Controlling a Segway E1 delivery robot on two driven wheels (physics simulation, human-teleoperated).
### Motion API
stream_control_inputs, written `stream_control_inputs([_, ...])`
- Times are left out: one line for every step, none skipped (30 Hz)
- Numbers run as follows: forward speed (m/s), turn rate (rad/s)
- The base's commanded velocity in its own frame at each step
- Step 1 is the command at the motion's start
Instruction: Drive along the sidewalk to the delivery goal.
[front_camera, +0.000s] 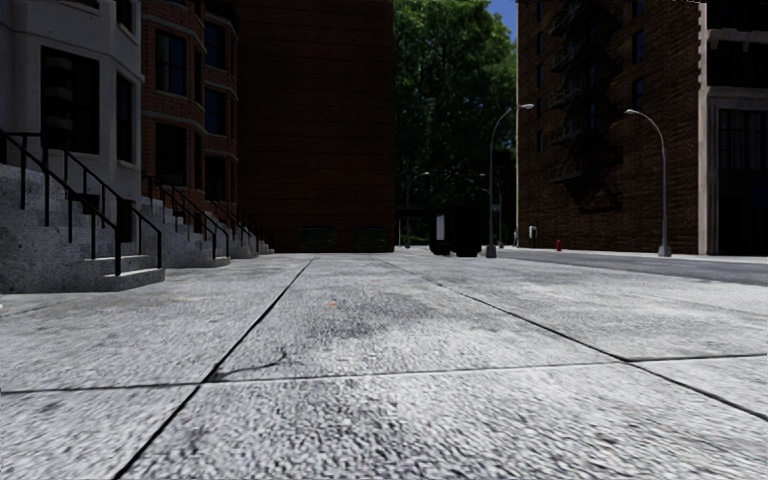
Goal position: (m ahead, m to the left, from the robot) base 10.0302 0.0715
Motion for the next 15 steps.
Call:
stream_control_inputs([2.00,0.37])
stream_control_inputs([2.00,0.37])
stream_control_inputs([2.00,0.37])
stream_control_inputs([2.00,0.23])
stream_control_inputs([2.00,0.23])
stream_control_inputs([2.00,0.00])
stream_control_inputs([2.00,0.00])
stream_control_inputs([2.00,0.00])
stream_control_inputs([2.00,0.00])
stream_control_inputs([2.00,0.00])
stream_control_inputs([2.00,0.00])
stream_control_inputs([2.00,0.00])
stream_control_inputs([2.00,0.00])
stream_control_inputs([2.00,0.00])
stream_control_inputs([2.00,0.00])
